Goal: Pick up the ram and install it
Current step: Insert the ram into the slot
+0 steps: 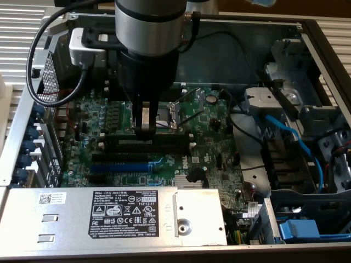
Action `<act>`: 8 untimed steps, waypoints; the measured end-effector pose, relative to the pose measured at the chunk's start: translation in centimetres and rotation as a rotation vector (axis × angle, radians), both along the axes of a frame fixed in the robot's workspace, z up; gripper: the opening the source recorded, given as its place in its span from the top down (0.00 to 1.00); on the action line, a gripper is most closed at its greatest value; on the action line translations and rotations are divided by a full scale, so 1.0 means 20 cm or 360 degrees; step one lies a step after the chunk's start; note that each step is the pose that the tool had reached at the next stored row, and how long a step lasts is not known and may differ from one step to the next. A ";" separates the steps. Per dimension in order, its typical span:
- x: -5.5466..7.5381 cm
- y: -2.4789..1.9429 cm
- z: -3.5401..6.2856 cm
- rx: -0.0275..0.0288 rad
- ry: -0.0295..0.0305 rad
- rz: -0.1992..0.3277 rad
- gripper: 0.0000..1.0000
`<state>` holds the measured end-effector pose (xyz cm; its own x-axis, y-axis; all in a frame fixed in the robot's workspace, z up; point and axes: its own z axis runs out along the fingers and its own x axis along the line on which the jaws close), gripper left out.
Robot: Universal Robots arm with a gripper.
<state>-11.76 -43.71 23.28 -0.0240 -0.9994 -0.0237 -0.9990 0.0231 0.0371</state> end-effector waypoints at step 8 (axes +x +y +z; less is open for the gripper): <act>0.00 0.001 -0.007 0.00001 -0.00003 0.0000 0.87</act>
<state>-11.85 -43.69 23.15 -0.0240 -0.9994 -0.0238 -0.9991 0.0232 0.0369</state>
